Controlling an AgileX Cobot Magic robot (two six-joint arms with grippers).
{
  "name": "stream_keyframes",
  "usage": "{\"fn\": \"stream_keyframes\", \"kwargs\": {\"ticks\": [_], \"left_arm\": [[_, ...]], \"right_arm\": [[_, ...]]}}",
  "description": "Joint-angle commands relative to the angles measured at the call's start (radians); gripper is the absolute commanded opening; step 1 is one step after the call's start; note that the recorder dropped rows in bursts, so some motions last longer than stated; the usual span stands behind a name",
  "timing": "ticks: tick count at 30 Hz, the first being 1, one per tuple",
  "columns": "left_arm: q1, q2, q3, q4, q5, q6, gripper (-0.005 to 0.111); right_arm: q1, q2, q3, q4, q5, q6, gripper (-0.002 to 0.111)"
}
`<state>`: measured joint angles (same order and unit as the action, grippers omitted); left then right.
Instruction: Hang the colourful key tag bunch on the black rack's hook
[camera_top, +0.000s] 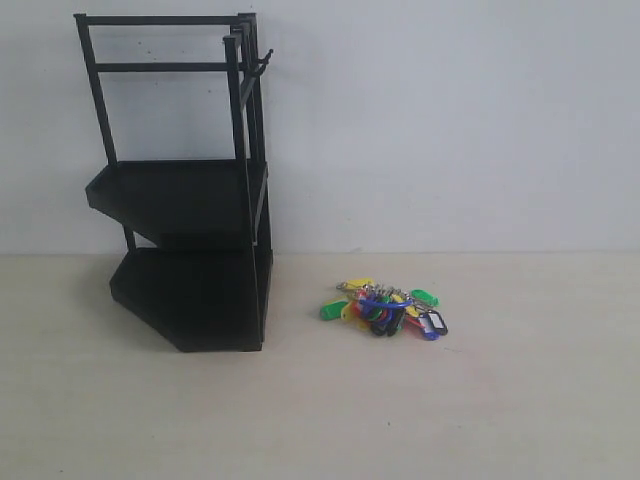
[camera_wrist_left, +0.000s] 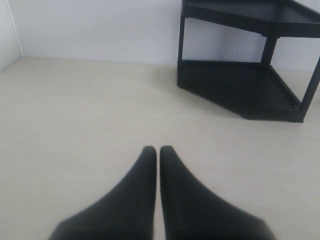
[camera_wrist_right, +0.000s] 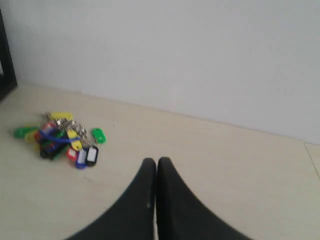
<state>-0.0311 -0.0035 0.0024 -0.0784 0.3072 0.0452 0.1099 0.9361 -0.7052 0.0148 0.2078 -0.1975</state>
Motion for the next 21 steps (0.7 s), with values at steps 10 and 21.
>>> {"fn": "stream_keyframes", "kwargs": {"ticks": [10, 21], "left_arm": [[0.003, 0.004, -0.002, -0.002, -0.011, 0.000, 0.004], [0.003, 0.004, -0.002, -0.002, -0.011, 0.000, 0.004]], "right_arm": [[0.229, 0.500, -0.378, 0.076, 0.231, -0.648, 0.000], [0.238, 0.804, -0.649, 0.039, 0.469, -0.945, 0.000]]}}
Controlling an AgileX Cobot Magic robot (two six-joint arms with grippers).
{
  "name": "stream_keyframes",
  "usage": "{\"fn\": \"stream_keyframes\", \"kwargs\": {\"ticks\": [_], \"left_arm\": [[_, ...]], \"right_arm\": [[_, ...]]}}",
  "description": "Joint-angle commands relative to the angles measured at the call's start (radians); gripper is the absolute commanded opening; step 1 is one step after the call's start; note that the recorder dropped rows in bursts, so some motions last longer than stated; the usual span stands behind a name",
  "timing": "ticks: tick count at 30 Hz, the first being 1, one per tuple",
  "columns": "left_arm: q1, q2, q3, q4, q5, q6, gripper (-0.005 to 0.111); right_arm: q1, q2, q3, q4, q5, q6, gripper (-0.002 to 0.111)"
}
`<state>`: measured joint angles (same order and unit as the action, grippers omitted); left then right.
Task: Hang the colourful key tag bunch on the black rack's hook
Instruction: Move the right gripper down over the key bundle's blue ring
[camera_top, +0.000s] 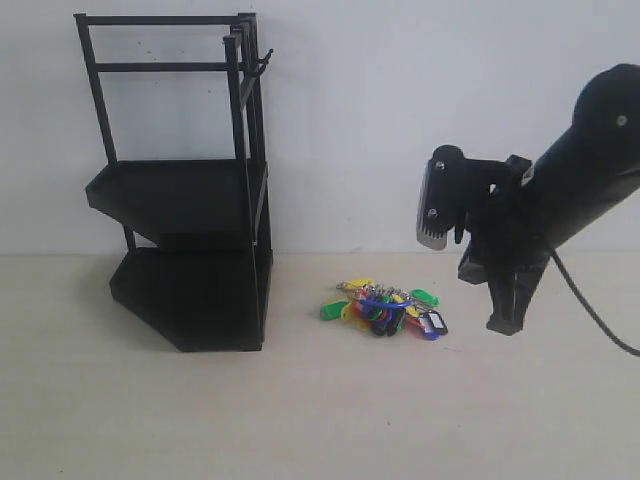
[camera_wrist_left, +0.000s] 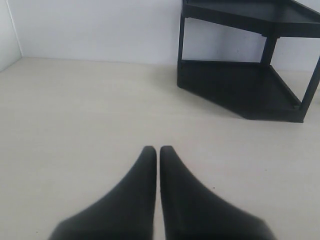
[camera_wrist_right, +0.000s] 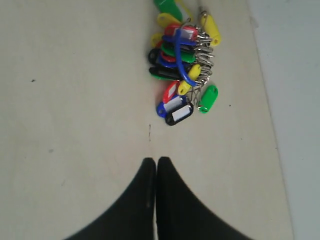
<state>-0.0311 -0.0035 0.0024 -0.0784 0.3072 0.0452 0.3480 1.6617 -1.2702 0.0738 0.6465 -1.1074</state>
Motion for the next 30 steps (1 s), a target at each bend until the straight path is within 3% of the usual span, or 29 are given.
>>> {"fn": "stream_keyframes", "kwargs": {"ticks": [1, 15, 30], "left_arm": [[0.003, 0.004, -0.002, -0.002, -0.011, 0.000, 0.004], [0.003, 0.004, -0.002, -0.002, -0.011, 0.000, 0.004], [0.003, 0.004, -0.002, -0.002, -0.011, 0.000, 0.004]], "right_arm": [[0.000, 0.101, -0.108, -0.020, 0.033, -0.047, 0.000], [0.000, 0.446, -0.502, -0.074, 0.078, -0.158, 0.000], [0.000, 0.534, -0.533, 0.034, 0.025, -0.175, 0.000]]}}
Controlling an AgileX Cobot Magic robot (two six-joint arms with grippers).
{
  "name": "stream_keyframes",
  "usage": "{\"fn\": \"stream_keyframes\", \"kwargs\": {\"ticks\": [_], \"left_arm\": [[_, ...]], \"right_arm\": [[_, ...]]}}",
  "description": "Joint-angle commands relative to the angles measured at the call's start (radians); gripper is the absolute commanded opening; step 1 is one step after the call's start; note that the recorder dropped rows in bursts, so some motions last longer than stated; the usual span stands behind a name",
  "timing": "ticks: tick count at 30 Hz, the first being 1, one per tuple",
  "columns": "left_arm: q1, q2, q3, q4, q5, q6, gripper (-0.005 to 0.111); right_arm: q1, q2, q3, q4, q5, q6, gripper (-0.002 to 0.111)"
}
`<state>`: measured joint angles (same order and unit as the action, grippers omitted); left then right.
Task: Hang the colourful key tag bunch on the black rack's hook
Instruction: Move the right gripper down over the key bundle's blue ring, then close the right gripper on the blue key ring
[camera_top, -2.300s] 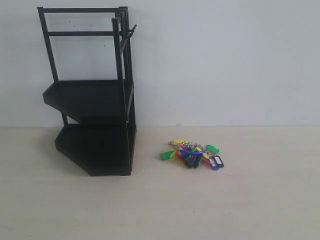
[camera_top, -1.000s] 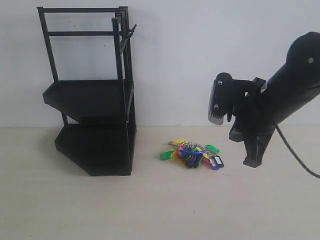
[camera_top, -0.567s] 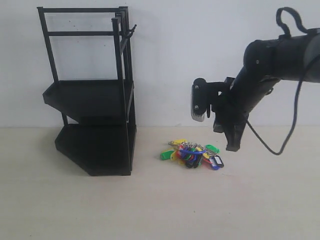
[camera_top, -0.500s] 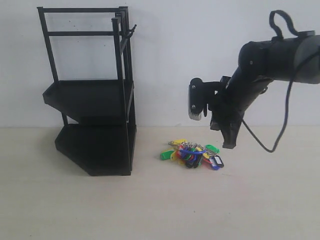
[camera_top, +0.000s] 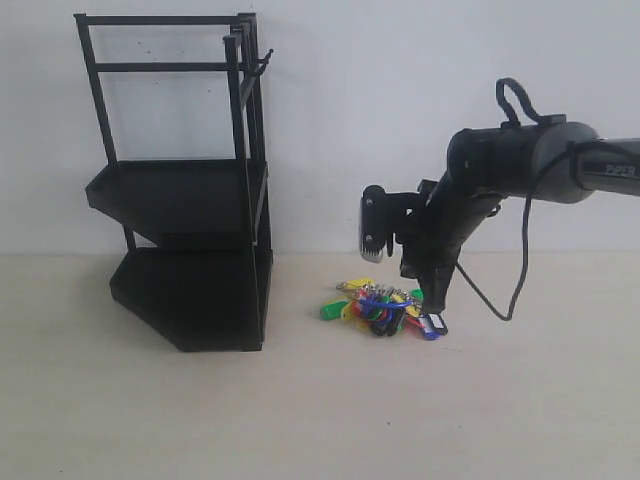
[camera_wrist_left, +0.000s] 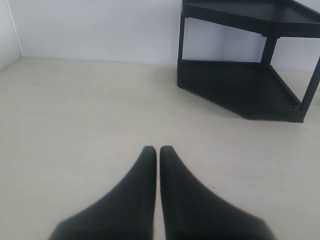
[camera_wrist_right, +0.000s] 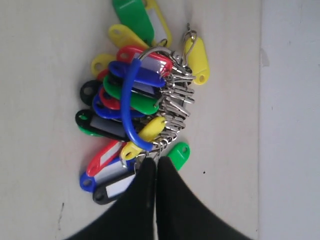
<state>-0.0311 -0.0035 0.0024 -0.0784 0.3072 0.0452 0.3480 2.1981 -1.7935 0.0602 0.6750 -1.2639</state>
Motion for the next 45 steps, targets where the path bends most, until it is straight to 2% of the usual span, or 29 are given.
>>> {"fn": "stream_keyframes", "kwargs": {"ticks": [1, 10, 11, 13, 15, 45], "left_arm": [[0.003, 0.004, -0.002, -0.002, -0.011, 0.000, 0.004], [0.003, 0.004, -0.002, -0.002, -0.011, 0.000, 0.004], [0.003, 0.004, -0.002, -0.002, -0.011, 0.000, 0.004], [0.003, 0.004, -0.002, -0.002, -0.011, 0.000, 0.004], [0.003, 0.004, -0.002, -0.002, -0.011, 0.000, 0.004], [0.003, 0.004, -0.002, -0.002, -0.011, 0.000, 0.004]], "right_arm": [[0.000, -0.003, -0.009, 0.052, -0.003, -0.029, 0.000], [0.000, 0.046, -0.009, 0.042, -0.009, -0.029, 0.001], [0.000, 0.046, -0.009, 0.042, -0.012, -0.027, 0.004], [0.000, 0.046, -0.009, 0.040, -0.016, 0.003, 0.027], [0.000, 0.046, -0.009, 0.042, -0.027, 0.003, 0.039], [0.000, 0.151, -0.009, 0.068, -0.135, -0.080, 0.039]]}}
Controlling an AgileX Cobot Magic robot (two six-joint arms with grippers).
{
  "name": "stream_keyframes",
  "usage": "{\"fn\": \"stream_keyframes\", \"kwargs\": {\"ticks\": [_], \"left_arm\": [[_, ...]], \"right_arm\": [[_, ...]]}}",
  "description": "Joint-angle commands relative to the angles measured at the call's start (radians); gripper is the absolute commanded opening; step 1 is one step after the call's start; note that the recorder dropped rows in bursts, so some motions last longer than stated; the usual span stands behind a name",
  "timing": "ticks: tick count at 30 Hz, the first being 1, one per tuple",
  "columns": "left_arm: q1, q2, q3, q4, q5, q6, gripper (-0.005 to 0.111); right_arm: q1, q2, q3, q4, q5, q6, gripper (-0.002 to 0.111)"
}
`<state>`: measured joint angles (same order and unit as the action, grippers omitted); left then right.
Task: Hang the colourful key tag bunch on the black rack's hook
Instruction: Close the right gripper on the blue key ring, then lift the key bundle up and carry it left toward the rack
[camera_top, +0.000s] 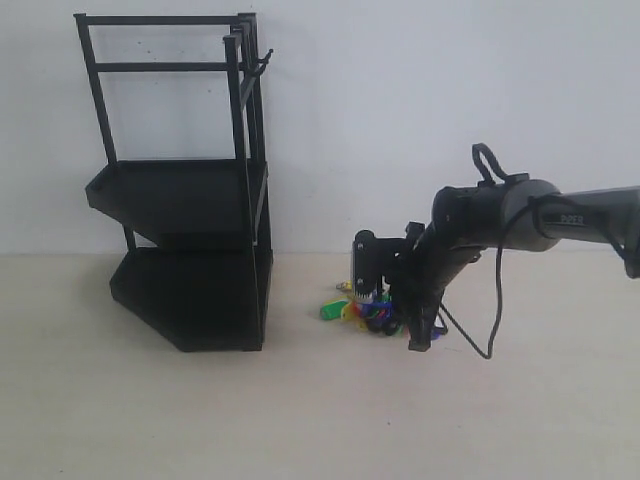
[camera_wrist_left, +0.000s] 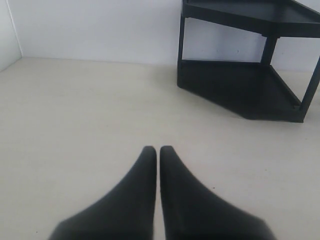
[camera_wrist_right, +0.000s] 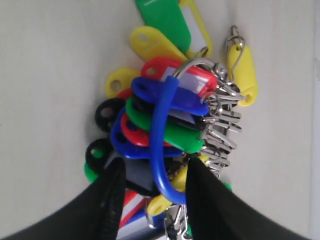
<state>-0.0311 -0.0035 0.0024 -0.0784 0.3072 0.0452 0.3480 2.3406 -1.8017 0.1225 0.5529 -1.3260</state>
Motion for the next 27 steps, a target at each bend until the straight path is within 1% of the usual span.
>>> {"fn": "stream_keyframes", "kwargs": {"ticks": [1, 3, 4, 5, 7, 8, 11, 16, 19, 22, 24, 27], "left_arm": [[0.003, 0.004, -0.002, -0.002, -0.011, 0.000, 0.004], [0.003, 0.004, -0.002, -0.002, -0.011, 0.000, 0.004], [0.003, 0.004, -0.002, -0.002, -0.011, 0.000, 0.004], [0.003, 0.004, -0.002, -0.002, -0.011, 0.000, 0.004], [0.003, 0.004, -0.002, -0.002, -0.011, 0.000, 0.004], [0.003, 0.004, -0.002, -0.002, -0.011, 0.000, 0.004], [0.003, 0.004, -0.002, -0.002, -0.011, 0.000, 0.004], [0.003, 0.004, -0.002, -0.002, -0.011, 0.000, 0.004], [0.003, 0.004, -0.002, -0.002, -0.011, 0.000, 0.004], [0.003, 0.004, -0.002, -0.002, -0.011, 0.000, 0.004], [0.003, 0.004, -0.002, -0.002, -0.011, 0.000, 0.004], [0.003, 0.004, -0.002, -0.002, -0.011, 0.000, 0.004]], "right_arm": [[0.000, 0.013, -0.001, 0.006, -0.015, -0.017, 0.039], [0.000, 0.019, -0.001, 0.006, -0.026, -0.017, 0.039], [0.000, 0.020, -0.001, 0.006, -0.028, -0.017, 0.037], [0.000, 0.022, -0.001, 0.006, -0.028, -0.017, 0.031], [0.000, 0.022, -0.001, 0.006, -0.030, -0.017, 0.013], [0.000, 0.017, -0.001, 0.006, -0.032, -0.017, 0.000], [0.000, -0.001, -0.001, 0.033, -0.047, -0.010, 0.000], [0.000, -0.061, -0.003, 0.192, -0.052, 0.042, 0.000], [-0.002, -0.101, -0.003, 0.273, -0.052, 0.213, 0.000], [-0.010, -0.135, -0.003, 0.276, -0.052, 0.451, 0.000], [-0.033, -0.151, -0.003, 0.276, -0.045, 0.572, 0.000], [-0.086, -0.180, -0.001, 0.296, -0.008, 0.697, 0.000]]}}
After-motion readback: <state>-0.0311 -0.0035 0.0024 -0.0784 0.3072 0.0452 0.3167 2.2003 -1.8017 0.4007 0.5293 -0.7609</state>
